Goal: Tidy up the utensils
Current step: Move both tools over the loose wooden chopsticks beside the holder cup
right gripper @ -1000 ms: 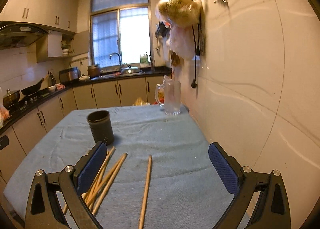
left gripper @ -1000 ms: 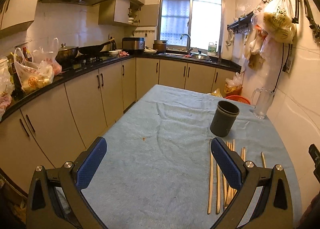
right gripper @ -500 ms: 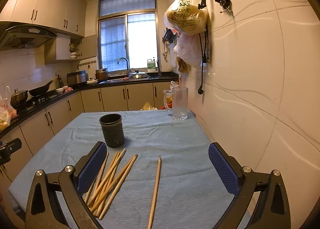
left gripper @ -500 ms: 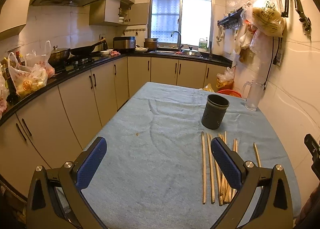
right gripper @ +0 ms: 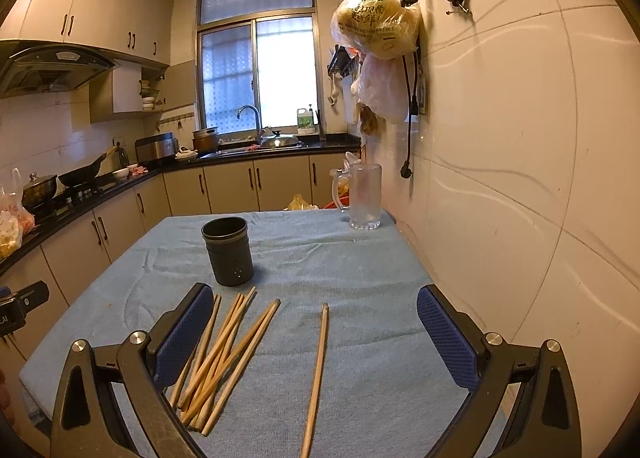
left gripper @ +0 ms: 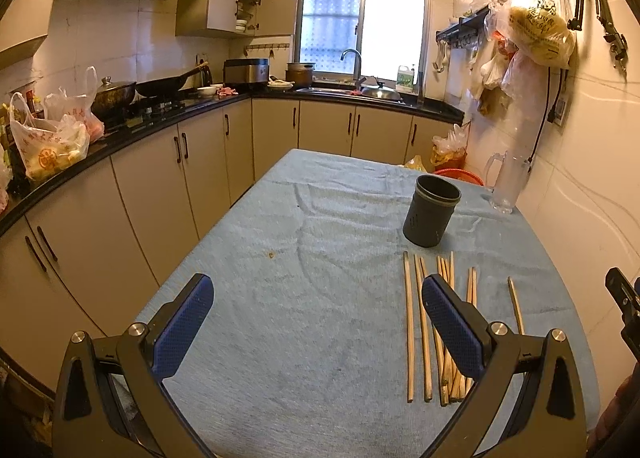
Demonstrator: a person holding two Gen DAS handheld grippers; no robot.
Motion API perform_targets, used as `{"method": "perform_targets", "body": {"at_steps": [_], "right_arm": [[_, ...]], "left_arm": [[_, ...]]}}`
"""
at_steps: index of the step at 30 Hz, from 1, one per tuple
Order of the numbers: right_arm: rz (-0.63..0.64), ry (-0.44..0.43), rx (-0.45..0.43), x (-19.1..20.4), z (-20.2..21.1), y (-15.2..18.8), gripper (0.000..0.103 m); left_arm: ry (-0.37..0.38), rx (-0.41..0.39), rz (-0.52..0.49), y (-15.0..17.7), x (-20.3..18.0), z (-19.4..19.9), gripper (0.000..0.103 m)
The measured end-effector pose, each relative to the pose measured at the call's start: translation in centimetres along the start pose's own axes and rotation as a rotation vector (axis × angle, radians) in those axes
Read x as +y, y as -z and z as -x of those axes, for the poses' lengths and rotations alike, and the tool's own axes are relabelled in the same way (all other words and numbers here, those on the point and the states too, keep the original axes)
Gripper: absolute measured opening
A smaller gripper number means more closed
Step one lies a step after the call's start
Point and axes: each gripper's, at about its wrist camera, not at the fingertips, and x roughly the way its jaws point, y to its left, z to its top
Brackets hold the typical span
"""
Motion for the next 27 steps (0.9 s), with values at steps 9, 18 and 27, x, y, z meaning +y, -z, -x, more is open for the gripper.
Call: {"method": "perform_targets", "body": {"at_steps": [9,18,27], "right_arm": [[0.001,-0.003,0.024,0.0,-0.8,0.3,0.103],[-0.004,-0.006,0.060,0.0,-1.8,0.7,0.103],[-0.009,-0.006,0.099,-0.1,-3.2,1.2,0.103]], "left_arm": [[0.004,0.027,0.004,0.2,-0.1,-1.0,0.103],[0.008,0.058,-0.001,0.4,-0.1,-2.1,0.103],[0.008,0.100,-0.010,0.6,-0.1,-3.7,0.103]]}}
